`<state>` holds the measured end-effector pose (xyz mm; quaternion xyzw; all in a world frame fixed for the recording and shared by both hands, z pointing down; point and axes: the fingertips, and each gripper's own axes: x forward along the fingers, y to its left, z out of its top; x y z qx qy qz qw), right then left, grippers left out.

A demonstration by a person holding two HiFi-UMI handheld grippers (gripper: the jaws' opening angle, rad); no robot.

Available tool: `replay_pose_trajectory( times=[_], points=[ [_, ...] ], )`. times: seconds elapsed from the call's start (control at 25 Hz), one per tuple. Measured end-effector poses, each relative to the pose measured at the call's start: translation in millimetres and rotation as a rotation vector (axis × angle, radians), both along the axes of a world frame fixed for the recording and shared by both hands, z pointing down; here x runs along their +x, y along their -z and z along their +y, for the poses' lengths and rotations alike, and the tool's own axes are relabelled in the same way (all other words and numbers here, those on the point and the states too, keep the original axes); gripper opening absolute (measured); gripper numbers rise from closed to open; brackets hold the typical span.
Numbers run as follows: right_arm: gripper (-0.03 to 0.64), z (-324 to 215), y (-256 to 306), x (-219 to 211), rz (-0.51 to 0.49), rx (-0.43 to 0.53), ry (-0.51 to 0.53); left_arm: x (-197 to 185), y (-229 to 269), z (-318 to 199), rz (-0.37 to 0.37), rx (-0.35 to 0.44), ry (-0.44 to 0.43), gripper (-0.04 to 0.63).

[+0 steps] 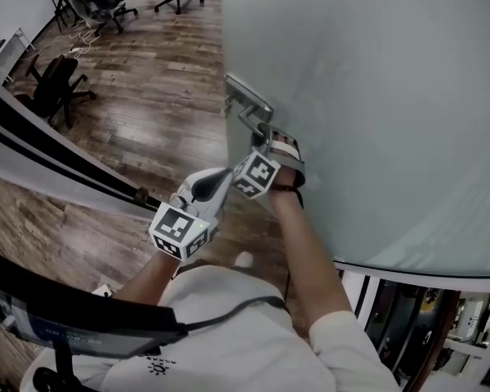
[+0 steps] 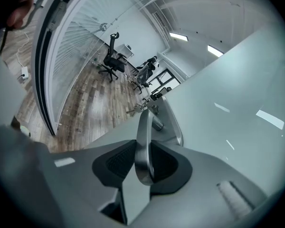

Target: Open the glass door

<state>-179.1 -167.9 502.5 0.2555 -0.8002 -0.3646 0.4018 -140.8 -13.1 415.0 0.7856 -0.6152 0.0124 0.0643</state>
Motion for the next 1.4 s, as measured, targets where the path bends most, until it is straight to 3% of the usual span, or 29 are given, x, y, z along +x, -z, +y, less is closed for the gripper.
replay_pose_trajectory(
  times=[0.44,0.72,1.4],
  points=[
    [0.100,-47,15,8,-0.016,-0.021,-0.002,-4,10,-23,-0.001,-0.020,0.106,0.003],
    [0.098,-71,11,12,-0.033,-0.055,0.010,-7,6,-48,0.019,-0.038,0.125,0.003],
    [0.095,-127,19,20,-0.081,-0.068,-0.015,-24,18,-201,0.046,0.005,0.001,0.003]
  ],
)
